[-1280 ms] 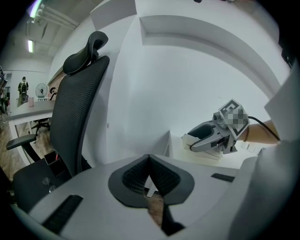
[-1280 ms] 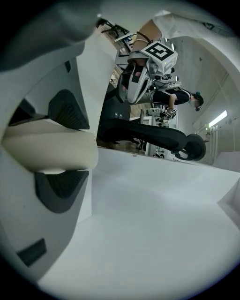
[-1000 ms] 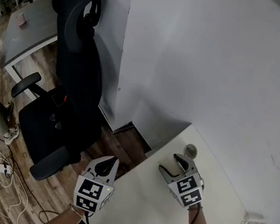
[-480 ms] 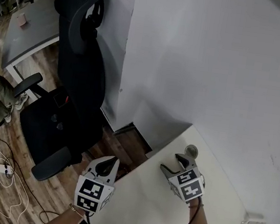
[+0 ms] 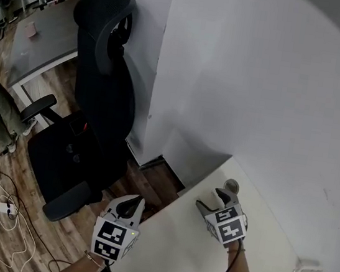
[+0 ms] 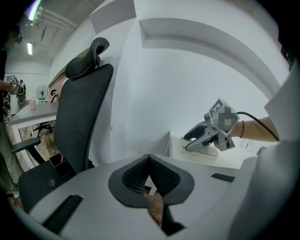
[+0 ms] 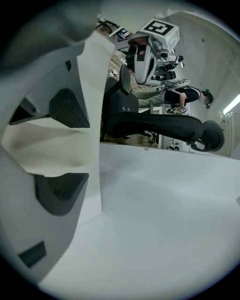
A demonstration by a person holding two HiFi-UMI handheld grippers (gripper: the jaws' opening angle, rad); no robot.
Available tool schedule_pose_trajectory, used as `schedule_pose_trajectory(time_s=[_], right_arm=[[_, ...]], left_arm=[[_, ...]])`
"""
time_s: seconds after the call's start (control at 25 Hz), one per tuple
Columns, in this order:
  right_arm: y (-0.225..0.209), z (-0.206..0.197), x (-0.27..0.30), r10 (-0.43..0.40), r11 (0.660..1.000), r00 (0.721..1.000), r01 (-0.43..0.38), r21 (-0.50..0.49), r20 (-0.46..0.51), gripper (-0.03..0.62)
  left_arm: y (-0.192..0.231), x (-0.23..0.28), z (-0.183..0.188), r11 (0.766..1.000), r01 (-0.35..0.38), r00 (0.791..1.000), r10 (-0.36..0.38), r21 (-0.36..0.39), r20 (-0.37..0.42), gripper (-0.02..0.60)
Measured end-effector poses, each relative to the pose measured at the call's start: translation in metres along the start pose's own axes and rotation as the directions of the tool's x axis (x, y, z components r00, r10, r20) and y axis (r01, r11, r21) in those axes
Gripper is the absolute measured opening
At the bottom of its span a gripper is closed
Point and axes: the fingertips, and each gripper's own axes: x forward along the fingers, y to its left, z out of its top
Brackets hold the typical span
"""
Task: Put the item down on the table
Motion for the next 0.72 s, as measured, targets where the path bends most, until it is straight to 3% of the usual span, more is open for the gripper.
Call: schedule_pose_trajectory(time_s=[0.16, 0.36, 0.72], right_arm=[[0.001, 0.015, -0.021, -0.027, 0.998, 0.996, 0.023, 0.051, 0.085, 0.304], [-0.009, 0.023, -0.058, -0.108, 0.979, 0.976, 0.07, 0.194, 0.191, 0.302], [0.0, -0.006, -0.137, -0.271, 0.892, 0.929, 0.143, 0.43, 0.252, 0.236]], left_arm=[[-0.002, -0.009, 0.002, 1.0, -0.008, 1.0, 0.008, 0.003, 0.007, 0.015], [-0.012, -0.023, 0.012, 1.0, -0.003, 0.999, 0.002, 0.007, 0.032, 0.015], [-0.044, -0.051, 0.05, 0.999, 0.016, 0.993, -0.02, 0.038, 0.113, 0.015]])
